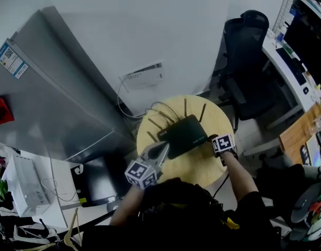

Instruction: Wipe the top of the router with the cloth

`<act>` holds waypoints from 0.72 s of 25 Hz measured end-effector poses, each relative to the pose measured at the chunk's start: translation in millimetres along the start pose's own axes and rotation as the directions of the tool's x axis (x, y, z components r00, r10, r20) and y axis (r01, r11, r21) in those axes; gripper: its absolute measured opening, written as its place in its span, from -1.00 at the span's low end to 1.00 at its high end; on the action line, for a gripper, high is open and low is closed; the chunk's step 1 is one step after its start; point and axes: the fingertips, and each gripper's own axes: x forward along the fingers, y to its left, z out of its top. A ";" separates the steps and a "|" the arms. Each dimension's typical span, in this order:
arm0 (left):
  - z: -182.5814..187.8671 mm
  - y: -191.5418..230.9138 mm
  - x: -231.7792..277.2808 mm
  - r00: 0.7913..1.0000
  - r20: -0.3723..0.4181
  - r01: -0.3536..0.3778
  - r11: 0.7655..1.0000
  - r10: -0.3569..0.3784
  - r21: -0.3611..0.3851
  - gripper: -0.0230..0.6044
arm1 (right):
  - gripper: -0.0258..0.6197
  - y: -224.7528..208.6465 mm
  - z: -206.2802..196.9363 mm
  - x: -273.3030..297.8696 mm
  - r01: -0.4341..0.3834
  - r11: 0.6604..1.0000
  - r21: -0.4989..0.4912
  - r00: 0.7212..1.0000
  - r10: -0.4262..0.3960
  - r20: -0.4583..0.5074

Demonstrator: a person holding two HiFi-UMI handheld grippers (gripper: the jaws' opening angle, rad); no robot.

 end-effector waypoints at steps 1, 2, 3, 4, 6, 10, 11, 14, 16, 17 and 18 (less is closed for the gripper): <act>1.4 -0.8 1.0 1.000 0.004 0.007 1.000 -0.007 0.004 -0.94 | -0.73 -5.5 2.1 -3.9 0.014 1.000 0.027 0.999 -0.015 0.029; 3.3 -1.4 2.0 1.000 0.007 0.011 1.000 -0.011 0.009 -0.94 | -0.73 -10.4 4.3 -8.0 0.019 0.998 0.063 0.998 -0.023 0.059; 5.7 -1.8 3.0 1.000 0.009 0.012 1.000 -0.012 0.015 -0.94 | -0.73 -14.1 6.2 -12.4 0.012 0.995 0.100 0.996 -0.021 0.087; 7.9 -2.1 4.1 1.000 0.012 0.011 1.000 -0.012 0.019 -0.94 | -0.73 -16.1 7.8 -16.9 -0.004 0.991 0.131 0.994 -0.011 0.113; 10.9 -3.1 6.2 1.000 0.017 0.008 1.000 -0.008 0.028 -0.94 | -0.73 -15.8 10.1 -26.0 -0.044 0.986 0.159 0.986 0.017 0.165; 10.5 -5.9 10.5 1.000 0.016 -0.011 0.999 0.010 0.036 -0.94 | -0.73 -5.9 10.3 -41.5 -0.082 0.992 0.092 0.966 0.056 0.253; 10.3 -6.9 11.3 1.000 0.015 -0.020 0.999 0.020 0.043 -0.94 | -0.73 -3.9 9.3 -44.7 -0.079 0.994 0.070 0.963 0.058 0.264; 10.4 -8.3 13.2 0.997 0.024 -0.073 0.995 0.072 0.074 -0.94 | -0.73 -0.9 7.6 -53.1 -0.084 0.996 0.039 0.955 0.069 0.289; 8.7 -8.3 12.6 0.994 0.031 -0.106 0.992 0.104 0.073 -0.94 | -0.73 3.1 8.6 -58.4 -0.118 0.992 0.038 0.942 0.099 0.322; 7.1 -8.9 11.9 0.993 0.033 -0.113 0.992 0.111 0.064 -0.94 | -0.73 5.2 8.3 -60.9 -0.136 0.990 0.040 0.935 0.114 0.336; 4.6 -10.5 11.5 0.993 0.034 -0.117 0.992 0.115 0.052 -0.94 | -0.73 6.2 6.9 -63.6 -0.149 0.988 0.040 0.930 0.127 0.346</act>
